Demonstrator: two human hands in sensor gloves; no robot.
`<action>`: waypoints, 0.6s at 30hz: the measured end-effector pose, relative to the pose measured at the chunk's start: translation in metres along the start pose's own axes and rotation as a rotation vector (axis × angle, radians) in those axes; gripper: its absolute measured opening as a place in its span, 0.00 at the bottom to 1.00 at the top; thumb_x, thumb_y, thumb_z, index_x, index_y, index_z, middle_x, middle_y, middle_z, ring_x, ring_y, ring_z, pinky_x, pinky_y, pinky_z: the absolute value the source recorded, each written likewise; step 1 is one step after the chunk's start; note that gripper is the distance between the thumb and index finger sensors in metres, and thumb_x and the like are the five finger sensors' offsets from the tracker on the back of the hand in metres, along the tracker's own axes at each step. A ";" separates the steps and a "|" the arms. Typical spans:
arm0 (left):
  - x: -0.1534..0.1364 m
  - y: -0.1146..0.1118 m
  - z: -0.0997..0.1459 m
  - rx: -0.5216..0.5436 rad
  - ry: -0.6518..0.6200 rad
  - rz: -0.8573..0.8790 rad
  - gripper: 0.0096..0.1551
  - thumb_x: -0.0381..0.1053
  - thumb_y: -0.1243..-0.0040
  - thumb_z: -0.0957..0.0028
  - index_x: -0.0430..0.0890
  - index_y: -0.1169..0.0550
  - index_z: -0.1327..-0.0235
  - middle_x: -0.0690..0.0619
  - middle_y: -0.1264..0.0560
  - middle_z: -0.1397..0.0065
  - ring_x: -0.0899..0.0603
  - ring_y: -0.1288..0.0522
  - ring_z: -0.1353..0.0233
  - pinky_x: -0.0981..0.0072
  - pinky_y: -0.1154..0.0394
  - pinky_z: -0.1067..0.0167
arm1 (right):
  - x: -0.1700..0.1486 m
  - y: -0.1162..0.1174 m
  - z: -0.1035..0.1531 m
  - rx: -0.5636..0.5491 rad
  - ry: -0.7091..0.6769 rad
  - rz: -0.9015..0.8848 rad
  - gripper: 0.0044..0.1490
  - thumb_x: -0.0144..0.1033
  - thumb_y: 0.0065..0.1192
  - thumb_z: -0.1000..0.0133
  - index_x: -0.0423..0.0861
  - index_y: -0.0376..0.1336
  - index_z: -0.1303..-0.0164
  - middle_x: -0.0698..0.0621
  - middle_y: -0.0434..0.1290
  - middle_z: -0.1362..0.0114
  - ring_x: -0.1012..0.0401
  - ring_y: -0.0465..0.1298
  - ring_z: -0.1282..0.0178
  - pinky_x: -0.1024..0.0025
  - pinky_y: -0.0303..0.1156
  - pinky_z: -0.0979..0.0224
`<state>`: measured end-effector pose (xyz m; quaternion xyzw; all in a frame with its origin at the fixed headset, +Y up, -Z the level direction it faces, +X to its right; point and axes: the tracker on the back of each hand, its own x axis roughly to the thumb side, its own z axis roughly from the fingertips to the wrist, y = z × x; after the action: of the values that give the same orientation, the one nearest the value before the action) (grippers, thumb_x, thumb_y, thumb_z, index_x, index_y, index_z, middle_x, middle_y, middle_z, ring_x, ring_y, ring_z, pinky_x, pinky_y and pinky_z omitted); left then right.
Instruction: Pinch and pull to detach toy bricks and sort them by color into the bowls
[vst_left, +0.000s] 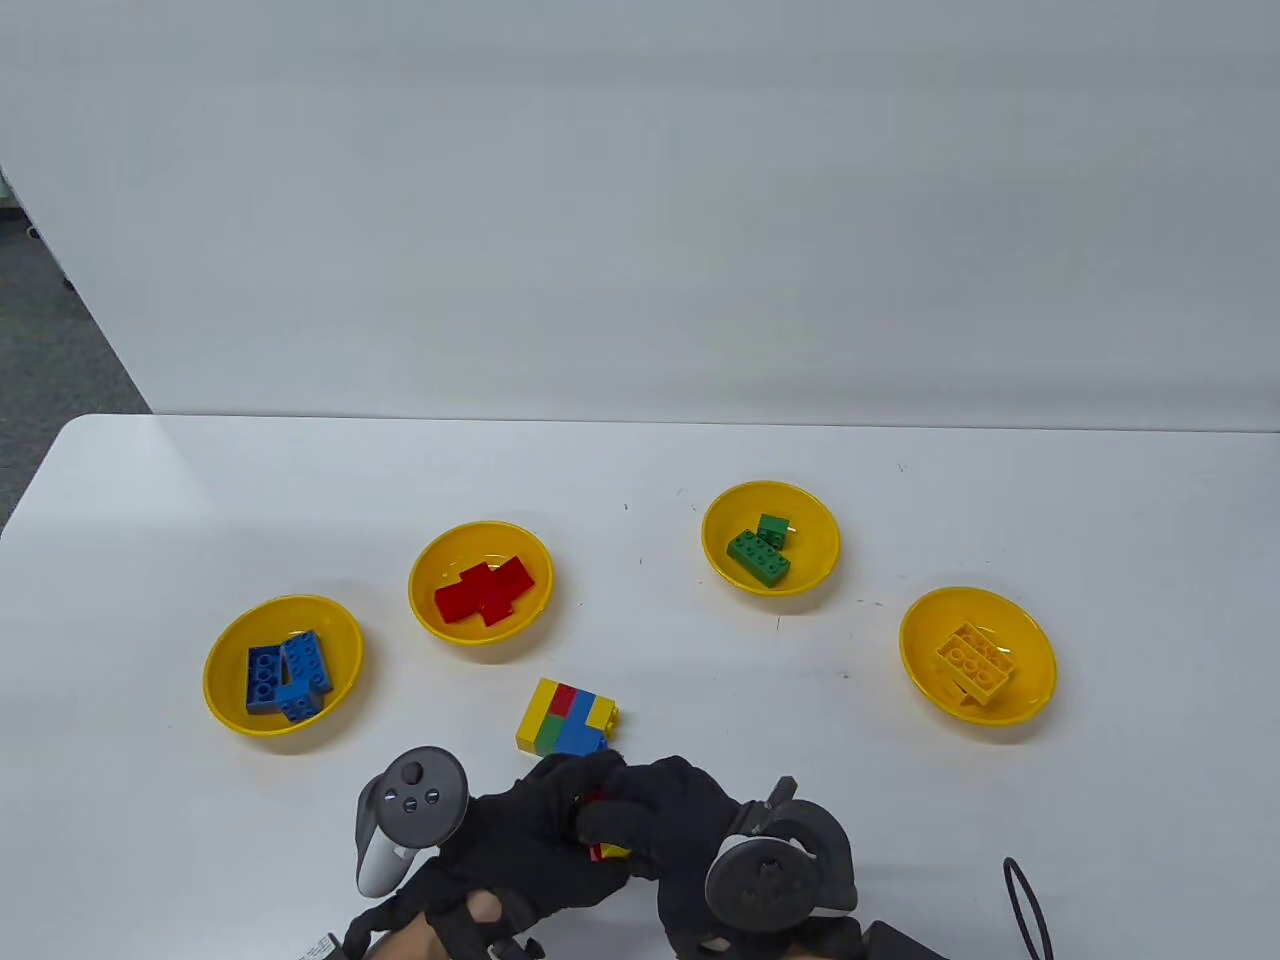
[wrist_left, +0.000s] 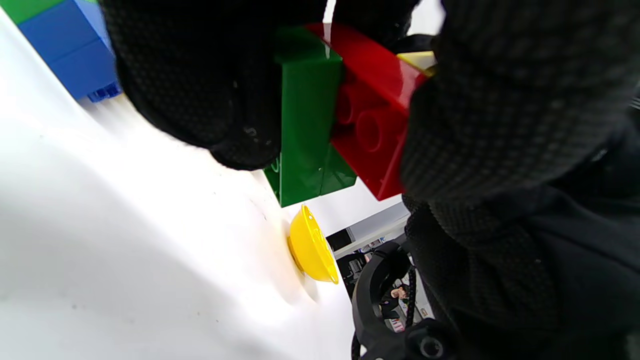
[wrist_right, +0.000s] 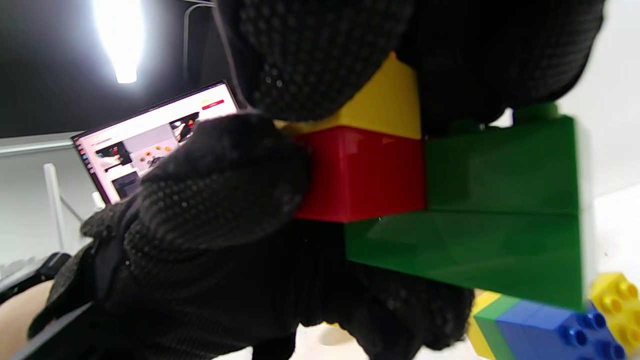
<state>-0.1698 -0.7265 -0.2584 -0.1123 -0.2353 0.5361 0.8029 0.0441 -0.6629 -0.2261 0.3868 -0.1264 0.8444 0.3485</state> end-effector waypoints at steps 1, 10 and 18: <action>0.000 0.000 0.000 -0.003 0.005 0.007 0.54 0.58 0.08 0.67 0.56 0.27 0.27 0.38 0.31 0.24 0.31 0.14 0.39 0.41 0.15 0.46 | -0.001 0.000 -0.001 -0.003 0.007 -0.016 0.33 0.20 0.65 0.68 0.45 0.77 0.52 0.34 0.79 0.41 0.36 0.80 0.48 0.36 0.77 0.46; 0.000 0.002 0.000 -0.029 -0.028 0.032 0.54 0.58 0.10 0.63 0.58 0.31 0.24 0.39 0.34 0.21 0.32 0.17 0.35 0.41 0.17 0.42 | -0.037 -0.055 -0.003 -0.216 0.188 -0.292 0.37 0.24 0.72 0.62 0.42 0.70 0.38 0.33 0.76 0.36 0.36 0.78 0.44 0.34 0.73 0.43; -0.001 0.012 0.003 -0.011 -0.034 0.039 0.57 0.58 0.13 0.61 0.54 0.36 0.21 0.38 0.35 0.20 0.31 0.18 0.34 0.40 0.19 0.40 | -0.150 -0.197 0.007 -0.342 0.574 0.290 0.36 0.31 0.73 0.59 0.41 0.71 0.38 0.35 0.78 0.36 0.36 0.79 0.42 0.32 0.72 0.41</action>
<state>-0.1812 -0.7234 -0.2610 -0.1120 -0.2496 0.5521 0.7876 0.2522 -0.5971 -0.3434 0.0482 -0.2162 0.9259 0.3060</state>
